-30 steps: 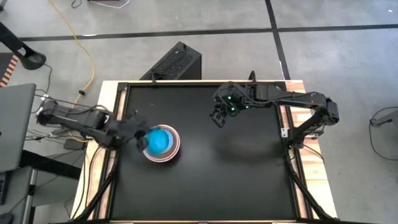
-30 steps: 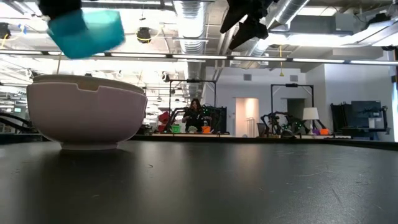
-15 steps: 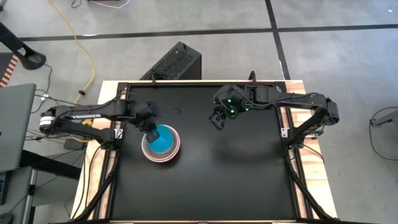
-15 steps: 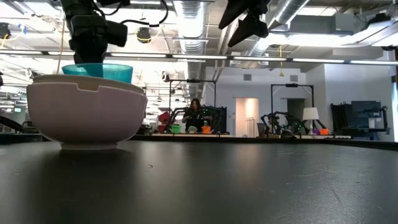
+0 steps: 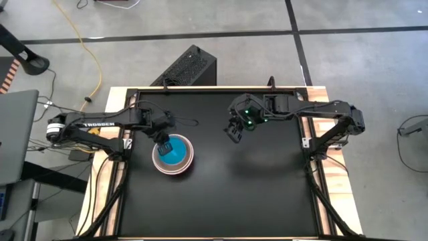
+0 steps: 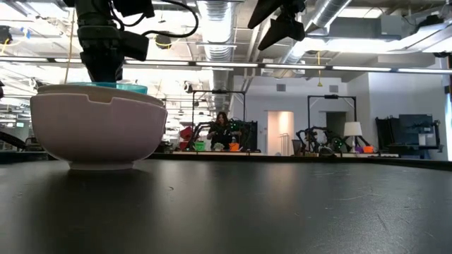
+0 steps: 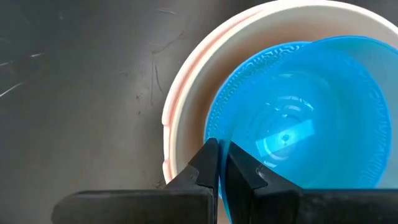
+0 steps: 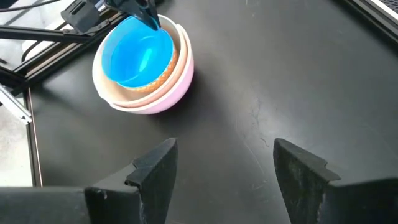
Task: Nest bowls inside each other
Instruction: Stack the blue bowl on top of the blue patterned bowl, then return to Home Position
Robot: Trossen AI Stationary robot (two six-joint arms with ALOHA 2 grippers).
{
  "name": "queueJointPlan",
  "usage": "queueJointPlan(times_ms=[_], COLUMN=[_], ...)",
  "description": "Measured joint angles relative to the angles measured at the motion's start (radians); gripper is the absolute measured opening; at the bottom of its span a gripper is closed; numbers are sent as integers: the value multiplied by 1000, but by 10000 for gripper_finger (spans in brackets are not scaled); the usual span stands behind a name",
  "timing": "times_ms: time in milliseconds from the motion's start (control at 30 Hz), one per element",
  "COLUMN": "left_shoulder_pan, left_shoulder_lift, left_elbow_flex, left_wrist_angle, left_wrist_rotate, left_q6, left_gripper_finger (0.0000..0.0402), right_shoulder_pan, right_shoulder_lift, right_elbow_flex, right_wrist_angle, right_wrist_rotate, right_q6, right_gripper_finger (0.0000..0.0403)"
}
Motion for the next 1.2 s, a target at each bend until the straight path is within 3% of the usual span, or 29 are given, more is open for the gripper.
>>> queueJointPlan(times_ms=[333, 600, 767, 933, 1033, 1200], left_shoulder_pan=[0, 0, 0, 0, 0, 1], left_shoulder_lift=[0, 0, -1, -10, -47, -162], left_elbow_flex=[0, 9, 104, 254, 322, 316], left_wrist_angle=[0, -15, -96, -148, -61, 285], left_wrist_rotate=[11, 10, -14, -89, -82, 13], left_q6=[35, 36, 123, 206, 251, 334], left_gripper_finger=[5, 95, 137, 146, 145, 144], right_shoulder_pan=[-2, -2, -3, -3, -3, -16], right_shoulder_lift=[0, 0, 0, 0, 0, 0], right_elbow_flex=[0, 0, 0, 0, 0, 5], right_wrist_angle=[3, 3, 0, -1, -1, 0], right_wrist_rotate=[1, 1, 2, 1, 1, -1], right_q6=[0, 0, 0, 0, 0, -10], right_gripper_finger=[258, 258, 258, 258, 258, 255])
